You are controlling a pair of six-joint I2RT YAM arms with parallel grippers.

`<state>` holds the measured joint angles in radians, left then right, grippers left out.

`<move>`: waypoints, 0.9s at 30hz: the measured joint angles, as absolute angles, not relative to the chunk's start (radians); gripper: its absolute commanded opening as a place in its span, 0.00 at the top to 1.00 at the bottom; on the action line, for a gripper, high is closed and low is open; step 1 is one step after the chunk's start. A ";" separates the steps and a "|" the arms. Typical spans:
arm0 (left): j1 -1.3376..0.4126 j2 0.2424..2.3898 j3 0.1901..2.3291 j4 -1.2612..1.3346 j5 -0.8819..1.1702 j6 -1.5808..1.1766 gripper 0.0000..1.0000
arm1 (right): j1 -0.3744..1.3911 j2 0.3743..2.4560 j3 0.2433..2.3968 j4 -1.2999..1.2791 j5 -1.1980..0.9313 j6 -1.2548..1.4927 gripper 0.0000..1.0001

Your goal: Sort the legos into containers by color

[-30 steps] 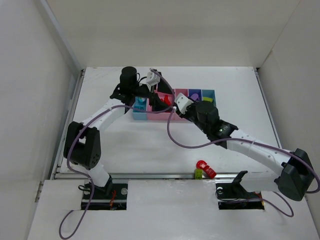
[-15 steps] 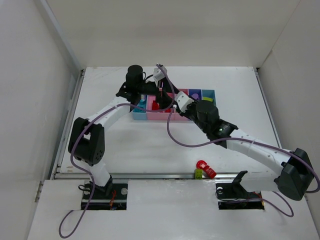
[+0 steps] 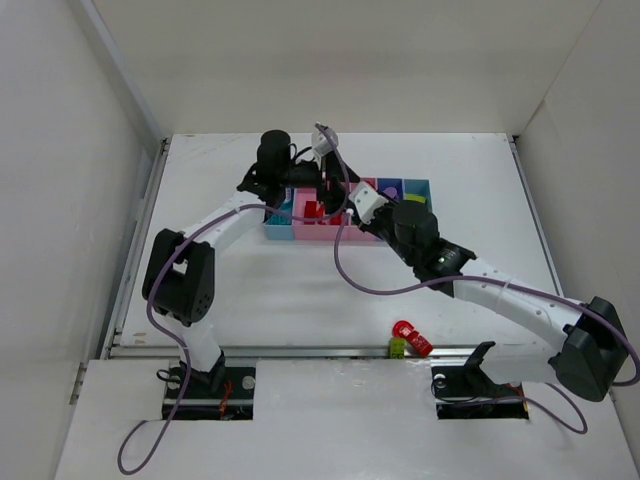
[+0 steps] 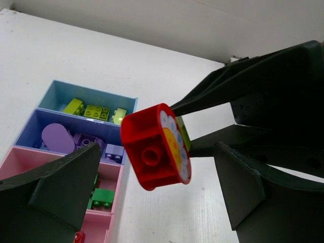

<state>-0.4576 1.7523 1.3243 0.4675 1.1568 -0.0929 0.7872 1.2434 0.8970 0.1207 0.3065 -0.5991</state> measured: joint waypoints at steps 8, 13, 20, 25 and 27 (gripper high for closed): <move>-0.441 1.777 1.348 0.463 1.152 -0.109 0.21 | 0.813 1.243 0.897 0.121 0.278 -0.616 1.00; -0.445 1.797 1.361 0.464 1.216 -0.112 0.42 | 0.813 1.245 0.908 0.120 0.262 -0.622 1.00; -0.437 1.802 1.362 0.461 1.285 -0.136 1.00 | 0.813 1.256 0.919 0.110 0.273 -0.633 1.00; -0.423 1.803 1.362 0.460 1.300 -0.149 1.00 | 0.810 1.256 0.918 0.122 0.292 -0.612 1.00; -0.409 1.803 1.363 0.459 1.282 -0.156 1.00 | 0.795 1.255 0.908 0.131 0.297 -0.570 1.00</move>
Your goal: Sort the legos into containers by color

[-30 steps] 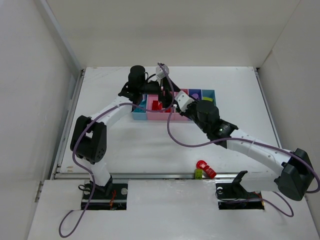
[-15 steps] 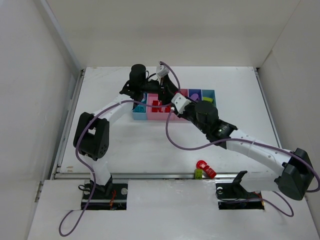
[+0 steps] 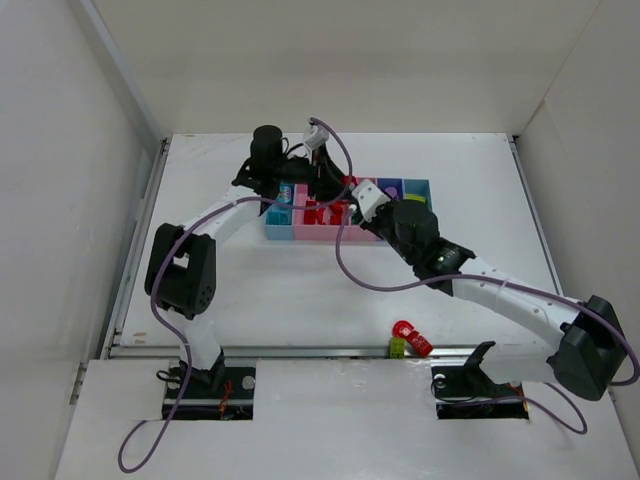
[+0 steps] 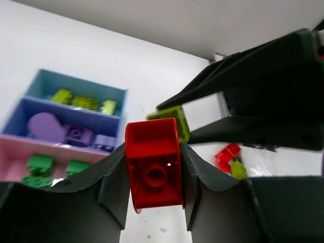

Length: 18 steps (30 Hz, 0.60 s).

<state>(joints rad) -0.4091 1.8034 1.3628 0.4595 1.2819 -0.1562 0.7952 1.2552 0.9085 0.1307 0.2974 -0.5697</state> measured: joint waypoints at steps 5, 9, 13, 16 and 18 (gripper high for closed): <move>-0.332 1.814 1.388 0.435 1.126 -0.155 1.00 | 0.673 1.242 0.835 0.138 0.325 -0.416 1.00; -0.319 1.837 1.441 0.307 0.863 -0.040 0.95 | 0.607 1.237 0.822 0.120 0.376 -0.302 1.00; -0.357 1.863 1.430 0.229 0.664 0.095 0.59 | 0.585 1.237 0.826 0.113 0.399 -0.232 1.00; -0.379 1.885 1.409 0.197 0.579 0.170 0.42 | 0.568 1.240 0.832 0.109 0.409 -0.198 1.00; -0.383 1.899 1.401 0.176 0.542 0.215 0.26 | 0.544 1.253 0.847 0.104 0.415 -0.172 1.00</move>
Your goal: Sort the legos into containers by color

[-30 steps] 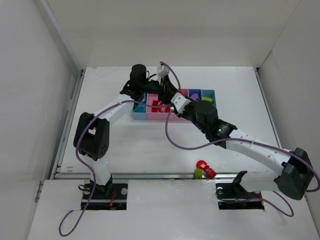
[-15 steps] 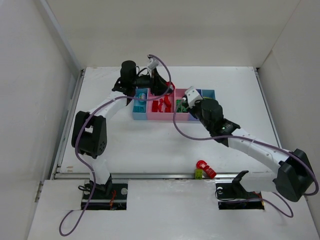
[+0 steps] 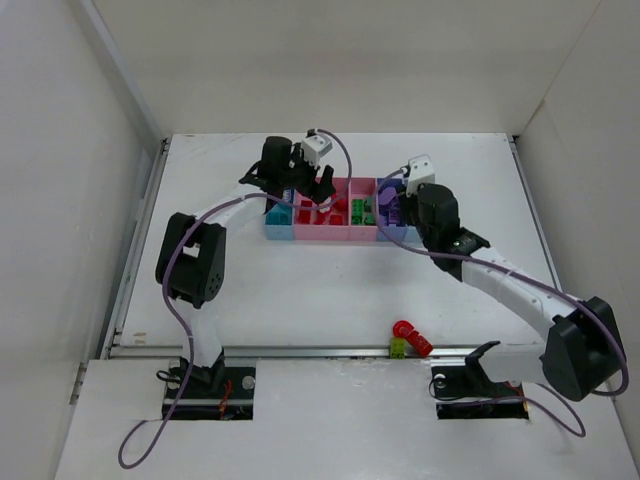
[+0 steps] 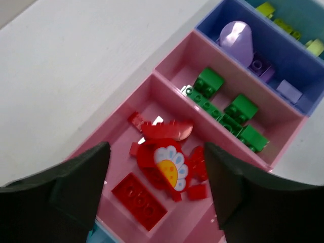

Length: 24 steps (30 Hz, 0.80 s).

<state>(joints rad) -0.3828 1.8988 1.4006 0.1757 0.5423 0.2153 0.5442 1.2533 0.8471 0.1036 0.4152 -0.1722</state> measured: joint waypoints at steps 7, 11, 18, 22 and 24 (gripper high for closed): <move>-0.385 1.909 1.397 0.119 0.493 0.303 0.04 | 0.381 1.433 0.992 0.030 0.410 -0.052 0.99; -0.386 1.909 1.398 0.084 0.483 0.333 0.00 | 0.294 1.564 1.084 -0.032 0.374 0.020 0.83; -0.386 1.897 1.401 0.035 0.440 0.386 0.00 | 0.229 1.665 1.138 -0.114 0.301 0.106 0.54; -0.386 1.858 1.400 0.018 0.436 0.399 0.00 | 0.230 1.673 1.154 -0.128 0.263 0.118 0.49; -0.386 1.833 1.399 0.017 0.436 0.403 0.00 | 0.231 1.672 1.158 -0.129 0.252 0.124 0.34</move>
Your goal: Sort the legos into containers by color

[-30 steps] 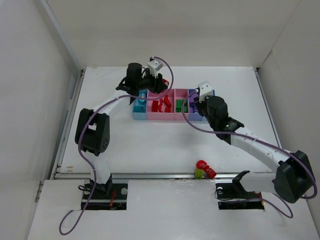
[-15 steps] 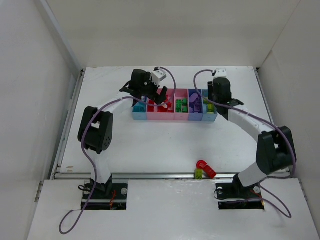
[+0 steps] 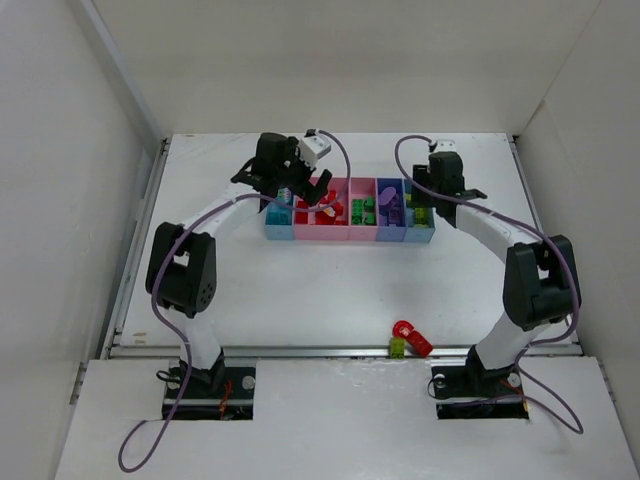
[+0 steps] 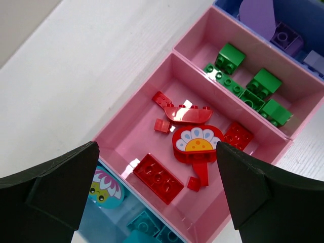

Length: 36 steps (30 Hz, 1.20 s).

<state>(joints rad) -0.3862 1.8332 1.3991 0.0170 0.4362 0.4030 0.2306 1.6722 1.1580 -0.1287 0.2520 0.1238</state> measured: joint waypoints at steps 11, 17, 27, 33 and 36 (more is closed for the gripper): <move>-0.392 1.765 1.352 0.017 0.410 0.424 0.00 | 0.269 1.607 1.163 -0.191 0.320 0.108 0.00; -0.419 1.685 1.265 0.042 0.271 0.462 0.00 | 0.463 1.409 1.170 -0.289 0.416 0.049 0.00; -0.477 1.375 1.032 0.193 -0.023 0.487 0.00 | 0.635 1.237 0.959 -0.678 0.181 0.359 0.00; -0.501 1.243 0.921 0.210 -0.066 0.416 0.00 | 0.728 1.132 0.767 -0.797 0.126 0.655 0.00; -0.556 1.186 0.843 0.199 -0.073 0.402 0.00 | 0.739 1.121 0.729 -0.799 0.134 0.745 0.00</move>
